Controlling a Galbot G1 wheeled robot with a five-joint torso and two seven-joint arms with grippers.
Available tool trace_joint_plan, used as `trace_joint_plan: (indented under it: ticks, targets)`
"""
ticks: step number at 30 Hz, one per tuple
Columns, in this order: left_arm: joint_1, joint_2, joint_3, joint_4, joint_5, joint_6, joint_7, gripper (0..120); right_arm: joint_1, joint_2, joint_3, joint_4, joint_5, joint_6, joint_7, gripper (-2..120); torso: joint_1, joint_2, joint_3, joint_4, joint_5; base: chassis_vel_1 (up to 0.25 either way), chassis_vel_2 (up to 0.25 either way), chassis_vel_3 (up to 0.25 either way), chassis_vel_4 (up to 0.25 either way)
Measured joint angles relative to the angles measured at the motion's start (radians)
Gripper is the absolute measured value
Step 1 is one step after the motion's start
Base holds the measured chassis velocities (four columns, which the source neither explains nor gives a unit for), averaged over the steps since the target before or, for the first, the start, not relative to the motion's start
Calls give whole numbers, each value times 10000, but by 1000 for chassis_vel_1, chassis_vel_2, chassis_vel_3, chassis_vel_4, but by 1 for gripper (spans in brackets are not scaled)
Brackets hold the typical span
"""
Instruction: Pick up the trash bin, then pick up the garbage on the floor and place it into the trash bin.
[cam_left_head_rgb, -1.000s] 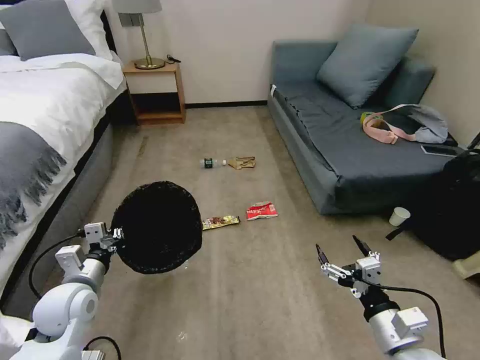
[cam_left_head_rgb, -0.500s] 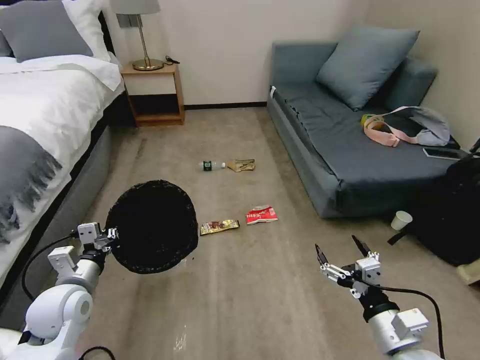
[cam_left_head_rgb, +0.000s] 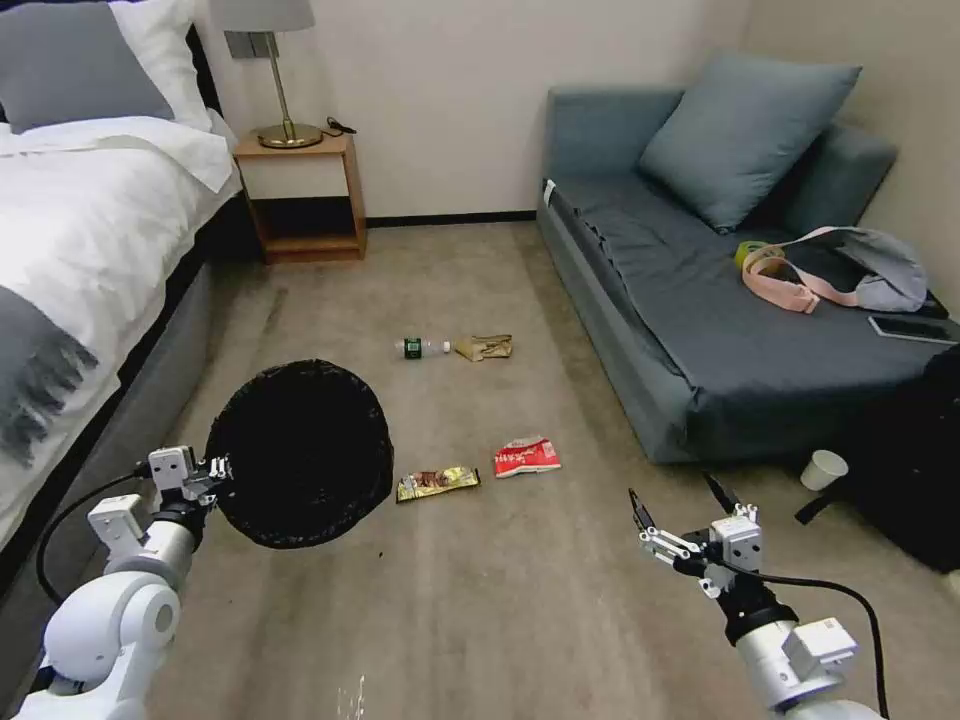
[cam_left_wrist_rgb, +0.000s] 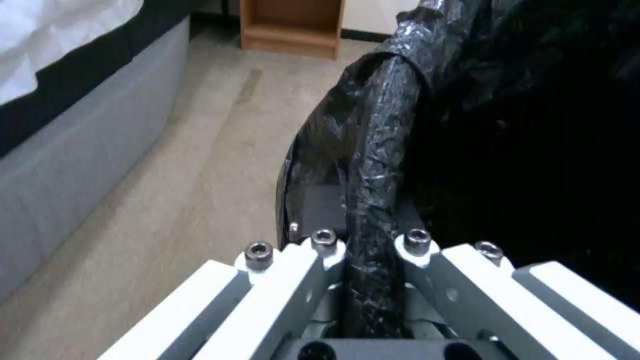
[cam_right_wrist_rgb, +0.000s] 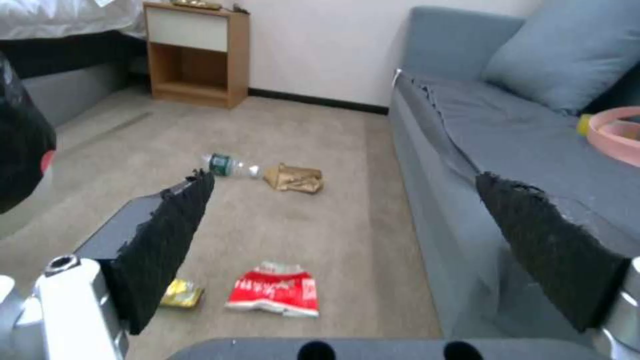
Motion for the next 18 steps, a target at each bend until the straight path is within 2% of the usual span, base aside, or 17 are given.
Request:
trace_joint_plan:
  ticks: [18]
  targets:
    - [119,24,-144,-67,-42,-23,46,1,24,-27,-92,-9,4,-5,-14,100,0,0,0,-4,-5,-187,182,193,-190]
